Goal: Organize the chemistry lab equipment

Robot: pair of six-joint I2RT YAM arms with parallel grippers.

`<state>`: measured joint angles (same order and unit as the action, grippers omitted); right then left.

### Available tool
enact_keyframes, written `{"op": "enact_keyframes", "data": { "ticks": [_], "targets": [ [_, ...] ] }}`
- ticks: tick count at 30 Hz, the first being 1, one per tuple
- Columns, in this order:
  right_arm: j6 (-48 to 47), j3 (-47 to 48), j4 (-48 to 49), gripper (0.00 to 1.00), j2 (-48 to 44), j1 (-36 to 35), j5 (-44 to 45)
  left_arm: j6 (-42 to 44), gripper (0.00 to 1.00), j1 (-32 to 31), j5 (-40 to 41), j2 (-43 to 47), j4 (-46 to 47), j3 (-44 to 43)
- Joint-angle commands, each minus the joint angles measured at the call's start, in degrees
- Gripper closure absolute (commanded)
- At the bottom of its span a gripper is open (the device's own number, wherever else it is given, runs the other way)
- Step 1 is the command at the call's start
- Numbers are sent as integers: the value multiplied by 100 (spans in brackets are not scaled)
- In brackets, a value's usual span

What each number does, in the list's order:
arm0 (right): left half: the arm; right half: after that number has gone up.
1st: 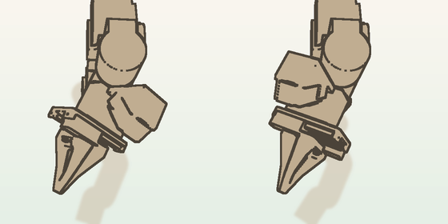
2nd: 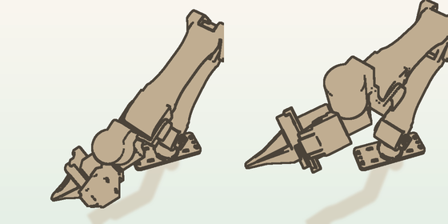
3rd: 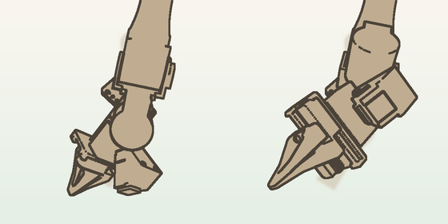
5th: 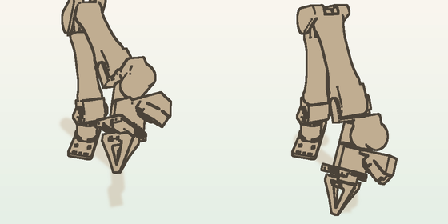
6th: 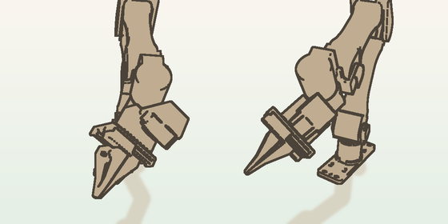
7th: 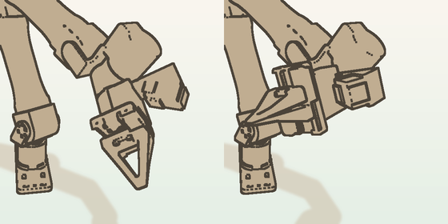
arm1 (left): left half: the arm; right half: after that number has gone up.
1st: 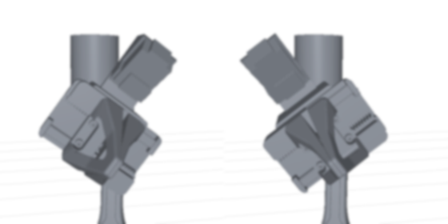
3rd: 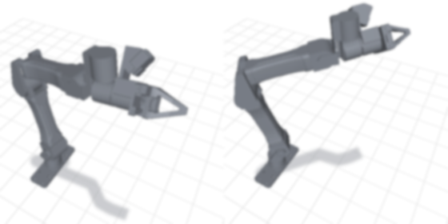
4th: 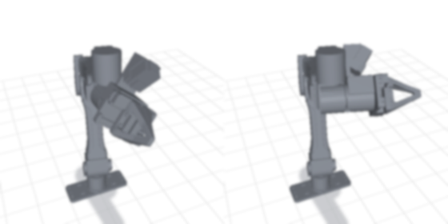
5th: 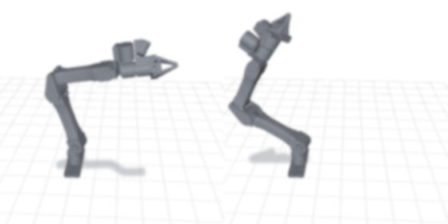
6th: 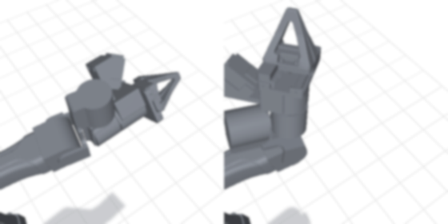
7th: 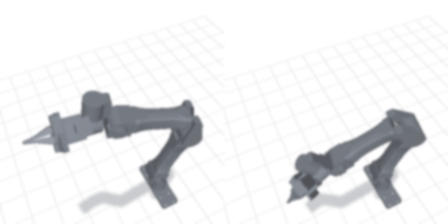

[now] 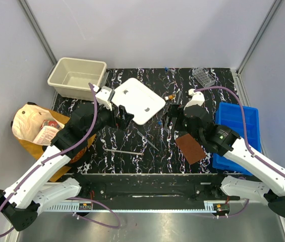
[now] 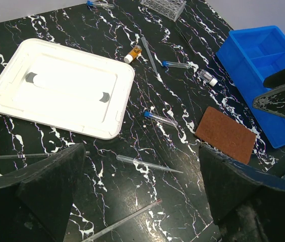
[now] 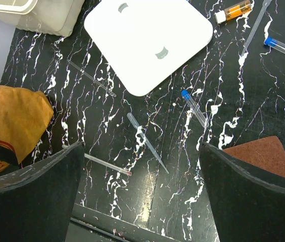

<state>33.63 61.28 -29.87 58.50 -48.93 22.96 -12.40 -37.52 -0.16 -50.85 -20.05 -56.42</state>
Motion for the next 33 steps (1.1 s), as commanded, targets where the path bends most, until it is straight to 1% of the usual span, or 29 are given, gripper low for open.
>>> {"op": "enact_keyframes", "data": {
  "ticks": [1, 12, 15, 16, 18, 21, 23, 27, 29, 30, 32, 33],
  "targets": [
    [100, 51, 165, 0, -128, -29, 182, 63, 1, -19, -45, 31, 177, -27],
    [91, 51, 165, 0, -111, -29, 182, 71, 1, -19, -19, 49, 177, -27],
    [83, -10, 148, 0, -84, -29, 340, 98, 1, -19, -1, 31, 151, -35],
    [4, -80, 165, 0, -50, -29, 489, 89, 1, -19, 173, 40, 125, -53],
    [-128, -238, 52, 0, 64, -29, 1058, 89, 1, -19, 349, 92, 72, -79],
    [-102, -309, -386, 1, 476, 6, 1579, 63, 1, -19, 701, 268, 72, -27],
    [-337, -327, -467, 7, 784, 67, 1441, 54, 1, -19, 947, 408, 115, 35],
    [-717, -309, -354, 26, 1584, 392, 422, 19, 1, -19, 1220, 664, 247, 166],
    [-945, -475, 49, 37, 1857, 585, -17, 10, 1, -19, 1194, 778, 352, 254],
    [-1076, -546, 330, 41, 1980, 786, -420, 1, 1, -19, 1185, 813, 388, 281],
    [-1375, -634, 848, 46, 2200, 1059, -1054, -8, 1, -19, 1159, 866, 397, 290],
    [-1533, -643, 1042, 48, 2314, 1130, -1205, -8, 1, -19, 1159, 866, 406, 281]
  ]
}}
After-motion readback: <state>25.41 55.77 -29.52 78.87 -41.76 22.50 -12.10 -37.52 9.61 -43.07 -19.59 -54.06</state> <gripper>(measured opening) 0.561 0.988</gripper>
